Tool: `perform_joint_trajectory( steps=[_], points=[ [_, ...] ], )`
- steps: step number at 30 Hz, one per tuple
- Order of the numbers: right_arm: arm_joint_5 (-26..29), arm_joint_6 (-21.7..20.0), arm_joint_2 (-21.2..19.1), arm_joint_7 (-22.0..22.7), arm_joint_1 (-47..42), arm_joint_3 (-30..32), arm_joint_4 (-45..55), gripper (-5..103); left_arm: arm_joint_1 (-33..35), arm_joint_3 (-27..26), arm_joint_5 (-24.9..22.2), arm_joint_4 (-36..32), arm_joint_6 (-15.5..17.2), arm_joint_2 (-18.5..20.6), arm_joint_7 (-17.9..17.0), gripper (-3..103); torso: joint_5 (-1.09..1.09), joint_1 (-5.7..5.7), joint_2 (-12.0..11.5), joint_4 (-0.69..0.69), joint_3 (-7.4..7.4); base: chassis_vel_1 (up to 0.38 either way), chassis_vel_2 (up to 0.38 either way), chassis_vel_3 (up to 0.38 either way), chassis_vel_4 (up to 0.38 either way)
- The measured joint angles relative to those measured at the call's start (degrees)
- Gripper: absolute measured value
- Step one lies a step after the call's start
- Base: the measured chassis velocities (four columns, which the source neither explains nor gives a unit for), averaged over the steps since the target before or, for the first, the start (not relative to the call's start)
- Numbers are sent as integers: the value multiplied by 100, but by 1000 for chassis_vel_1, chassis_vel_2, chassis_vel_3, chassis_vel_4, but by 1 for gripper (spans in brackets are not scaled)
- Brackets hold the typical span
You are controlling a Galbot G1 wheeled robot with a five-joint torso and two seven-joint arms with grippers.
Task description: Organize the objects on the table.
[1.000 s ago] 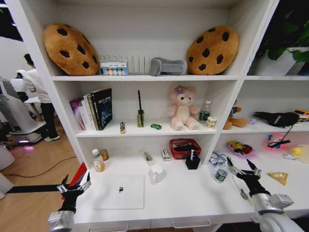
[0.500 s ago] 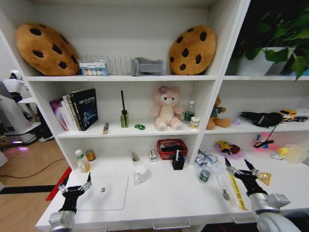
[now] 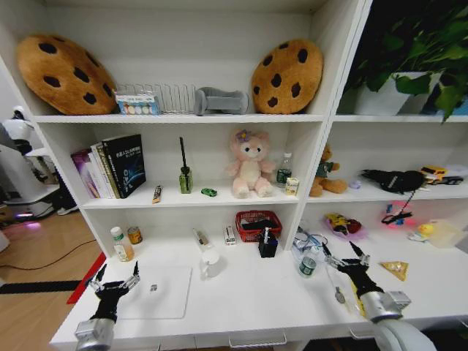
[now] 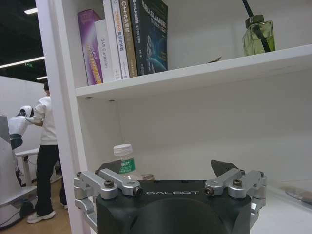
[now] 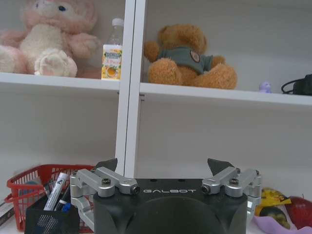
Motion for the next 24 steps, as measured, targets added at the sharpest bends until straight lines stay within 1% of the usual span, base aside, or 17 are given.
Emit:
perform_joint_trajectory(
  steps=[1,3,6,9,12,19,21,24],
  points=[
    [21,-58,-46,14,121,-131,-115,100,-2,-1,0,0,-1,-9,2,100,-2,0,0,1,0,0,0,0,0],
    [22,-81,-68,14,181,-192,-180,100,-3,-4,-1,0,-1,-10,2,100,-4,0,0,0,0,0,0,0,0],
    [22,-141,-123,14,333,-371,-342,100,4,-19,-4,0,-1,-11,3,100,-1,0,0,-2,0,0,0,0,0],
    [59,-220,-188,26,542,-595,-491,100,12,-24,-8,5,-3,-14,3,100,-3,0,0,1,0,0,0,0,0],
    [78,-261,-223,33,705,-779,-614,100,5,-25,-14,8,-3,-16,4,100,-3,0,0,0,0,0,0,0,0],
    [75,-321,-262,53,887,-1028,-777,100,5,-48,-32,17,-3,-9,3,100,-3,0,0,-1,0,0,0,0,0],
    [66,-321,-266,57,910,-1052,-802,101,5,-49,-34,21,-3,-6,3,100,-3,0,0,-1,0,0,0,0,0],
    [44,-312,-272,75,969,-1098,-840,87,-5,-50,-36,31,-3,3,3,100,-3,0,0,-1,0,0,0,0,0]
  ],
)
